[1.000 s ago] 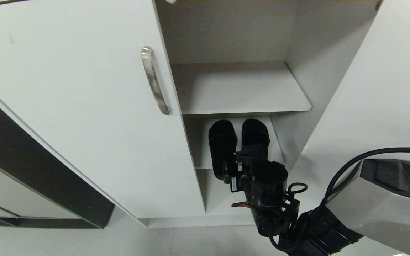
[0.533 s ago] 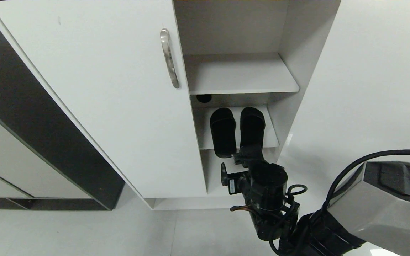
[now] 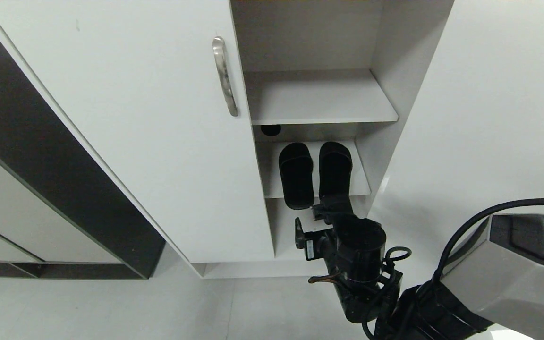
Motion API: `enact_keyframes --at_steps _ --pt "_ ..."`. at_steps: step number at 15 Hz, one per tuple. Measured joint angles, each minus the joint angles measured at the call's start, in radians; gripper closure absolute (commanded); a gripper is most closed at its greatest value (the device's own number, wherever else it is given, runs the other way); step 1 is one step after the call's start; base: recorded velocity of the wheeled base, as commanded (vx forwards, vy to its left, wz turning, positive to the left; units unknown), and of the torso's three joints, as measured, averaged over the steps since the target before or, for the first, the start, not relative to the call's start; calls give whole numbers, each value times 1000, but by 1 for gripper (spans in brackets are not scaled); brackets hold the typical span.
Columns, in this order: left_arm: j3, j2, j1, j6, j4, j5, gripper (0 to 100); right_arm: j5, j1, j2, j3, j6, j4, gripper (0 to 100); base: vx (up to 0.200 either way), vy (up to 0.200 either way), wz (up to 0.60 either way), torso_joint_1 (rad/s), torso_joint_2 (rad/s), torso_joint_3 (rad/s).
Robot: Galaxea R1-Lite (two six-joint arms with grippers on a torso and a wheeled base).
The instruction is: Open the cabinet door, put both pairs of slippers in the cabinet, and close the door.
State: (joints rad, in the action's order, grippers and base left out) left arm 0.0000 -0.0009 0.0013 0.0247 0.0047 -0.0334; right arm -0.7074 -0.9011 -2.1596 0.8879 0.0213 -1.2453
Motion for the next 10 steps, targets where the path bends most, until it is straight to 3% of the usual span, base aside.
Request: enact_keyframes --at_steps 10 --pt "0 0 0 0 0 0 100 -5 -18 10 -10 2 1 0 0 0 0 5 2 189"
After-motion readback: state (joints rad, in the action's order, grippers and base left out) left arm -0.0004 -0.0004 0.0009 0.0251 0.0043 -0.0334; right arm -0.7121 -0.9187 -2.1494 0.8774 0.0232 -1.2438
